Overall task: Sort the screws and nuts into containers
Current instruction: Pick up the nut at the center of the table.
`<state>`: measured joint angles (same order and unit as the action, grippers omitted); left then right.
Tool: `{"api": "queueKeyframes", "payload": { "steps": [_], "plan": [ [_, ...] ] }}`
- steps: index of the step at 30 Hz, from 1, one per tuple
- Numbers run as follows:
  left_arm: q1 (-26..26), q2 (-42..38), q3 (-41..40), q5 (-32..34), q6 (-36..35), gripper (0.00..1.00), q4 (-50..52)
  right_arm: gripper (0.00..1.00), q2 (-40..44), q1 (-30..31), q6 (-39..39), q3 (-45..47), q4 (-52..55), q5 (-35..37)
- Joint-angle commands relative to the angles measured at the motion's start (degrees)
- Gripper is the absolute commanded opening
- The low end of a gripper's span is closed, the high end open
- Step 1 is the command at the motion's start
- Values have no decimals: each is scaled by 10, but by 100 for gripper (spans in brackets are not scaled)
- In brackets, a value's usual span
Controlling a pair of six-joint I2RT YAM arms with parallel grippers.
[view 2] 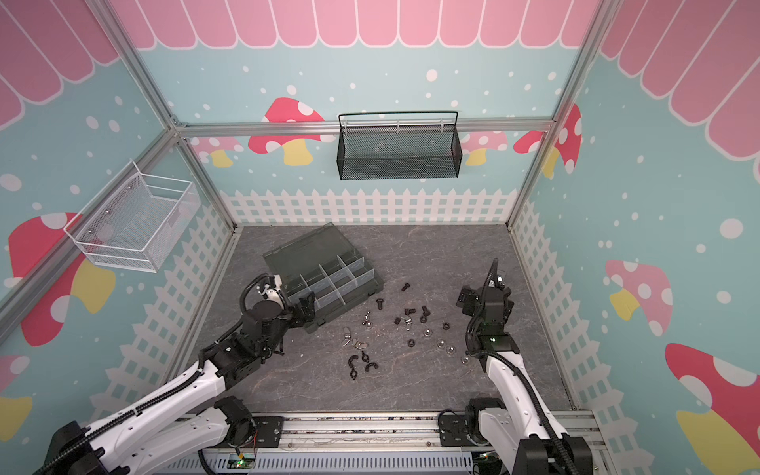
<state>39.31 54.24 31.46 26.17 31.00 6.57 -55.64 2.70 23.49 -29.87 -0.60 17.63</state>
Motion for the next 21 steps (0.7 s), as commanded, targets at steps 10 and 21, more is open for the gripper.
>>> {"api": "queueKeyframes", "payload": {
  "steps": [10,21],
  "plan": [
    [124,266,122,-9,128,100,82,97,-76,88,64,-77,144,43],
    [121,423,225,-40,120,73,135,97,-81,93,67,-71,137,42]
  ]
}}
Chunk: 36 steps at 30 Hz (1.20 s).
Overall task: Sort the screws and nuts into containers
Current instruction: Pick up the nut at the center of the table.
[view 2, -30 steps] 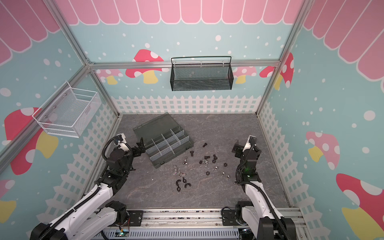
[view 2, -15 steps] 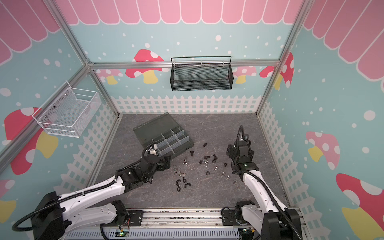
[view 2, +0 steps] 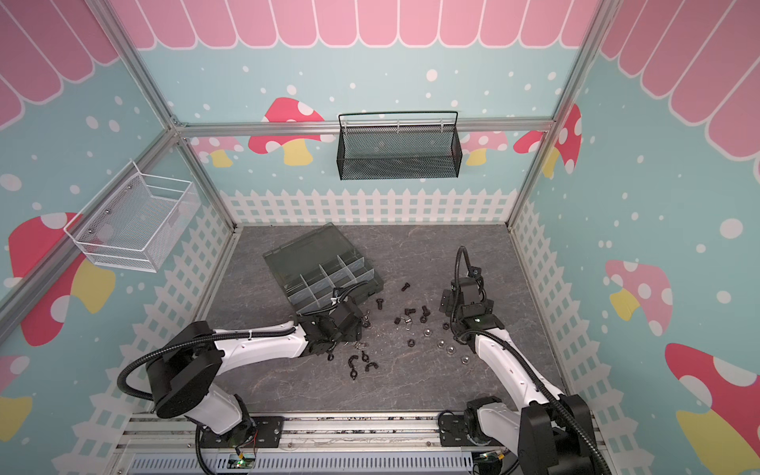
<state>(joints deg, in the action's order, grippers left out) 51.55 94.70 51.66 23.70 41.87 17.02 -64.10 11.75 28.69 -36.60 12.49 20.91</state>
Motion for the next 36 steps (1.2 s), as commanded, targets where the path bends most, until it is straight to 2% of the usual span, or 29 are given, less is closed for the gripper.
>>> {"api": "queueKeyframes", "payload": {
  "steps": [1,6,12,14,28,36],
  "plan": [
    [-4,27,29,-24,14,71,36,97,5,4,16,-2,5,9],
    [-17,48,31,-51,34,58,52,97,17,3,15,4,5,7],
    [-21,56,29,-92,46,55,65,97,30,3,15,4,6,12],
    [-21,58,25,-101,49,51,65,97,34,3,16,4,5,12],
    [-21,66,16,-109,51,29,77,97,60,3,23,5,6,10],
    [-21,56,15,-105,47,11,79,97,81,3,22,4,7,13]
  ]
}}
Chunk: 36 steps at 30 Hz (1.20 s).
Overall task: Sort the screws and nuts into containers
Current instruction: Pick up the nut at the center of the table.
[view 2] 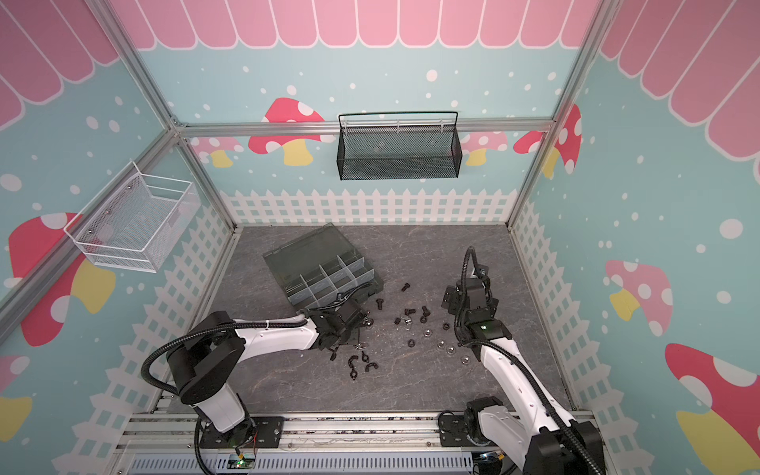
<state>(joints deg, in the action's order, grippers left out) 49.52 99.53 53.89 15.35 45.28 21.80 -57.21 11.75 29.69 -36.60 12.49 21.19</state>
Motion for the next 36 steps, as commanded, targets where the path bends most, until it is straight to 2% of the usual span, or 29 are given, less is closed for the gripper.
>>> {"api": "queueKeyframes", "payload": {
  "steps": [1,3,12,26,31,36],
  "plan": [
    [-1,7,-6,-22,12,10,31,97,13,3,12,3,7,10],
    [-1,6,-4,-19,10,6,33,97,15,3,11,3,6,7],
    [0,-14,1,-15,-8,4,34,97,16,3,9,3,5,4],
    [0,-68,66,2,-73,0,72,97,10,4,6,-2,0,2],
    [-11,-90,97,72,-126,0,103,97,10,4,4,-7,1,-7],
    [-60,-107,108,84,-217,0,96,97,8,4,1,-7,-1,-20]
  ]
}}
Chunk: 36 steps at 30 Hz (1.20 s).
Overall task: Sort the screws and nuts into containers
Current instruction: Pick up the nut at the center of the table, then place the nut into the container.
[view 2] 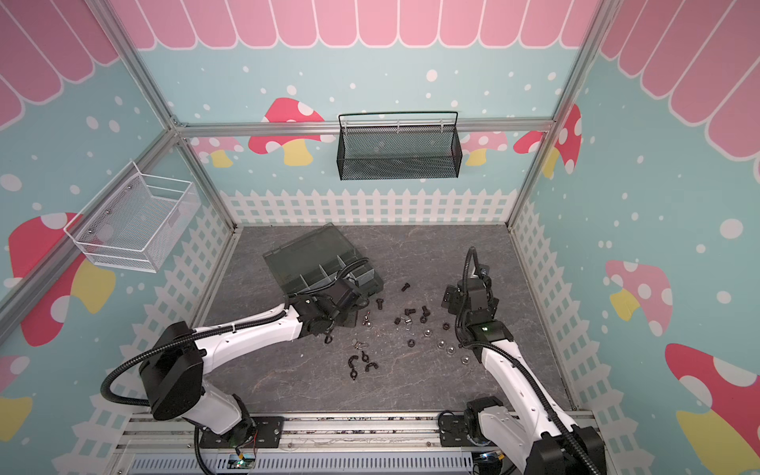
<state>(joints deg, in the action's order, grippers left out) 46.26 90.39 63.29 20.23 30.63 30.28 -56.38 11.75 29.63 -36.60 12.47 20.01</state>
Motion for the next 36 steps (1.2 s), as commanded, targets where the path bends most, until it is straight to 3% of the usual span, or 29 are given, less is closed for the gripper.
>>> {"api": "queueKeyframes", "payload": {
  "steps": [1,9,21,28,36],
  "plan": [
    [-36,-17,15,37,-86,0,10,97,-1,5,2,-8,0,-10],
    [-88,2,4,-9,-180,0,-18,97,-9,7,3,-13,0,-16],
    [-126,47,-36,-60,-185,6,-51,97,-20,10,5,-22,3,-11],
    [-126,54,-40,-73,-184,33,-53,97,-24,10,4,-22,4,-9],
    [-102,1,-34,-71,-146,40,-28,97,-16,10,4,-20,9,-1]
  ]
}}
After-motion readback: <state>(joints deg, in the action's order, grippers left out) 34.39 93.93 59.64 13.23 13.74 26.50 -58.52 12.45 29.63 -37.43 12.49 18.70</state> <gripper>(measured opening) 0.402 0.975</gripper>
